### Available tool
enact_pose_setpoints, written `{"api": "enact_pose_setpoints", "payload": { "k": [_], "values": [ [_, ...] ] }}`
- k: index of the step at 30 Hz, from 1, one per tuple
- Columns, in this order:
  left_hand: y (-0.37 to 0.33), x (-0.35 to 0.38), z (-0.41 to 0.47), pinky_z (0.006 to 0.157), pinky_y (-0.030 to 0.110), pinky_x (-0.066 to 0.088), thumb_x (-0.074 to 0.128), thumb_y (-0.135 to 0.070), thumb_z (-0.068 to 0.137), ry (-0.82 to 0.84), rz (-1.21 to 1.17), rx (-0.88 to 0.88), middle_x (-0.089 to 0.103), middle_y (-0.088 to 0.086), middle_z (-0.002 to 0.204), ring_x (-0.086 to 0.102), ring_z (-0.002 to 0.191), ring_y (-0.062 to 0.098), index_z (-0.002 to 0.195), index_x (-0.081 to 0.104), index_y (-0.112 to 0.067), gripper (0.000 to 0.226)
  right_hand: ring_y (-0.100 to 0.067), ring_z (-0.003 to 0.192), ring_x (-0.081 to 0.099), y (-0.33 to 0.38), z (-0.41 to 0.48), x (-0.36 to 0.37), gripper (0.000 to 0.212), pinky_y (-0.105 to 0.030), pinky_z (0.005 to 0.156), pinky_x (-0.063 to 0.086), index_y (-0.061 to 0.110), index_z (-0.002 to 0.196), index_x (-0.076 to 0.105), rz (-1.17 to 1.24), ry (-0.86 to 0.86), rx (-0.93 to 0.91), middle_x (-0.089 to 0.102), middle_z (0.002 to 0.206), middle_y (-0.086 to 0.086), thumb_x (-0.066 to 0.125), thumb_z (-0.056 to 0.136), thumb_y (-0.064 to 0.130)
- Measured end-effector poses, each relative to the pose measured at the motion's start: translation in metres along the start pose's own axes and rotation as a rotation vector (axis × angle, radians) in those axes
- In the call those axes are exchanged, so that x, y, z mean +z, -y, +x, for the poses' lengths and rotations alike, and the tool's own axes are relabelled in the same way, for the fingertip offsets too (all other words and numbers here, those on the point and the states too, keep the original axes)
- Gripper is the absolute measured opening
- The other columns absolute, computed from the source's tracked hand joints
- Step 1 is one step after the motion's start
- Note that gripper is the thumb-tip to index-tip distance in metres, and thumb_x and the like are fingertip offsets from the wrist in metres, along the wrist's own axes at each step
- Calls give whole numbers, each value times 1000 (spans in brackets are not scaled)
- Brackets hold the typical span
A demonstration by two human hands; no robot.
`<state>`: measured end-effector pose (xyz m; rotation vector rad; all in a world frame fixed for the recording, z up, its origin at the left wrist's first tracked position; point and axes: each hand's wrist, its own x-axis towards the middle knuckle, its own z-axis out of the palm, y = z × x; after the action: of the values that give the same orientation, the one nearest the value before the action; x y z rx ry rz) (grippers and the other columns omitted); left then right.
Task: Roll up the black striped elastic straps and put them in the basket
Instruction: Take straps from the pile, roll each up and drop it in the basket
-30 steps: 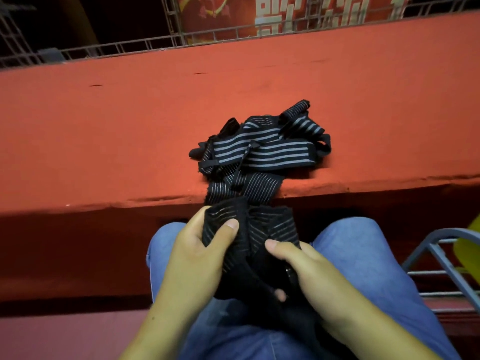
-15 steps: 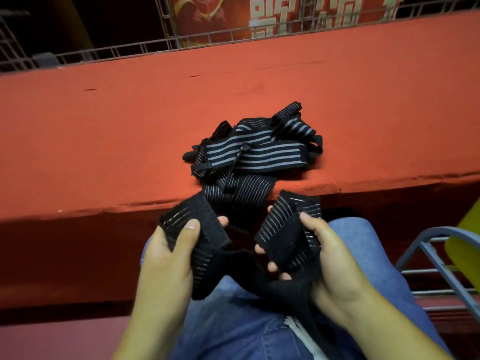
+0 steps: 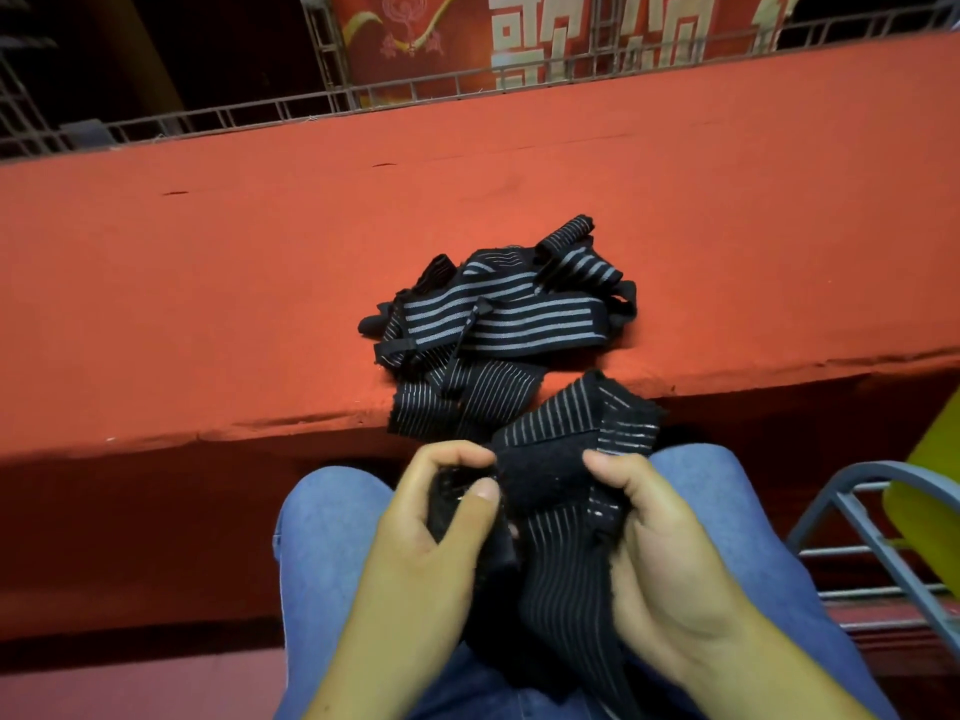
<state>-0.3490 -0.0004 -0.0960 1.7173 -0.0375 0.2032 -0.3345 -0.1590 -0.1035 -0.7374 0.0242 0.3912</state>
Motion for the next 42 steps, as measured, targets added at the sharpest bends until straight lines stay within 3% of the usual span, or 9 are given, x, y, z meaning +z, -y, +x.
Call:
{"api": "enact_pose_setpoints", "payload": {
  "k": [2, 4, 9, 13, 18, 22, 30, 35, 42],
  "values": [
    [1, 2, -2, 88, 33, 54, 75, -29, 88, -8, 30, 10, 75, -8, 102, 72, 95, 11, 111, 65, -37, 26, -35, 116, 72, 0, -2, 6, 58, -44, 103, 56, -3, 122, 73, 50, 8, -3, 71, 128, -27, 48, 94, 41],
    [2, 4, -4, 88, 28, 56, 82, -24, 86, -36, 32, 8, 75, -11, 104, 71, 97, 6, 116, 63, -35, 37, -35, 127, 67, -2, -1, 7, 68, -44, 108, 52, -1, 131, 69, 71, 9, -22, 67, 136, -26, 39, 100, 52],
    [0, 4, -6, 85, 19, 54, 79, -9, 85, -47, 47, 20, 76, -12, 103, 72, 95, 4, 118, 65, -35, 44, -35, 128, 66, -6, 2, 3, 80, -45, 110, 52, 3, 138, 65, -13, -9, -45, 68, 136, -23, 43, 94, 66],
    [-3, -1, -4, 82, 12, 51, 75, -8, 88, -120, 31, 63, 74, -15, 103, 70, 94, 3, 118, 65, -37, 43, -26, 124, 69, -7, 2, -2, 58, -41, 105, 56, 27, 143, 55, -325, -82, -226, 73, 132, -10, 76, 90, 33],
    [-5, -1, -7, 79, 8, 49, 73, -7, 90, -118, 8, 66, 73, -20, 103, 70, 95, 0, 119, 65, -36, 42, -30, 116, 72, -7, 0, -5, 49, -34, 96, 60, 21, 137, 61, -480, -38, -332, 75, 123, -14, 74, 93, 5],
    [-5, -1, -8, 79, 9, 50, 71, -5, 91, -124, -13, 60, 73, -19, 104, 70, 95, 1, 120, 64, -35, 42, -18, 111, 74, -7, -2, -5, 49, -22, 89, 57, 20, 131, 63, -646, -50, -387, 78, 119, -5, 66, 93, -11],
    [-3, -1, -9, 83, 16, 54, 71, -7, 91, -111, -6, 61, 74, -15, 104, 72, 96, 5, 119, 65, -38, 41, -17, 127, 68, -8, 2, -8, 43, -40, 112, 50, 21, 143, 60, -612, -119, -485, 75, 130, 1, 58, 102, 10],
    [-4, 1, -10, 82, 15, 54, 71, -6, 91, -101, 2, 64, 73, -19, 104, 72, 95, 2, 118, 65, -38, 43, -2, 126, 65, -7, 2, -13, 37, -30, 112, 50, 25, 140, 66, -751, -202, -521, 74, 127, 16, 53, 105, 25],
    [-4, 0, -12, 83, 15, 53, 72, -5, 90, -68, 28, 95, 73, -19, 109, 71, 101, 4, 117, 66, -41, 46, -5, 124, 67, -7, 4, -14, 41, -43, 113, 48, 28, 126, 76, -720, -280, -525, 77, 122, 12, 52, 98, 47]
  ]
}}
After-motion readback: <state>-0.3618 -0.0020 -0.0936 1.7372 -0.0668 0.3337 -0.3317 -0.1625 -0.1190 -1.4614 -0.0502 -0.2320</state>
